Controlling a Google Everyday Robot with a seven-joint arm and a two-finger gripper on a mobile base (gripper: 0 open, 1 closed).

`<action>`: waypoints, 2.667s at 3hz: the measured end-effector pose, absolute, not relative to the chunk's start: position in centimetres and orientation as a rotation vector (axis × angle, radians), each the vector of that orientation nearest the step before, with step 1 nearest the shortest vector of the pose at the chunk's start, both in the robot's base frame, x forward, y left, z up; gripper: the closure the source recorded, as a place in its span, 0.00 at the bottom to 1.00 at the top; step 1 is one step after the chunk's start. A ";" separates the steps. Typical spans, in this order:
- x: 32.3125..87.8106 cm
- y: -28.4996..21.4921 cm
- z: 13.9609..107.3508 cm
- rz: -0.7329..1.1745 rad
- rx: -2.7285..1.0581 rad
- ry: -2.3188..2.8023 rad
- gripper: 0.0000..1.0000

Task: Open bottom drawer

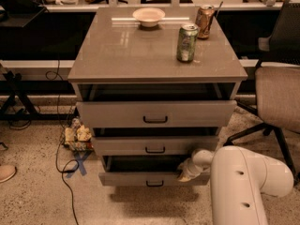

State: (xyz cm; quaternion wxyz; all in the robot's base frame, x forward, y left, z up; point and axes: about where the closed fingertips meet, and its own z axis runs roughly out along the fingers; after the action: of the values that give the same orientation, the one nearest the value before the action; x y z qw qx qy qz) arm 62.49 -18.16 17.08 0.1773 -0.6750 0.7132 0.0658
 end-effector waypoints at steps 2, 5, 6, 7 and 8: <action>61.1 -19.1 16.7 0.208 -1.883 2.050 0.82; 60.7 -18.8 16.4 0.217 -1.887 2.050 0.04; 60.0 -18.7 16.3 0.220 -1.907 2.047 0.00; 58.3 -18.7 16.4 0.241 -1.949 2.039 0.00; 57.1 -18.8 16.4 0.265 -1.968 2.045 0.00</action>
Offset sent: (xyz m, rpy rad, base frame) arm -0.0146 -0.0103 -0.0033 0.0091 0.0192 -0.0255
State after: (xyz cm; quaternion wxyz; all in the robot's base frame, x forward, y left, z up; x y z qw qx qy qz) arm 57.15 -18.84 16.43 0.1449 -0.6832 0.7098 0.0919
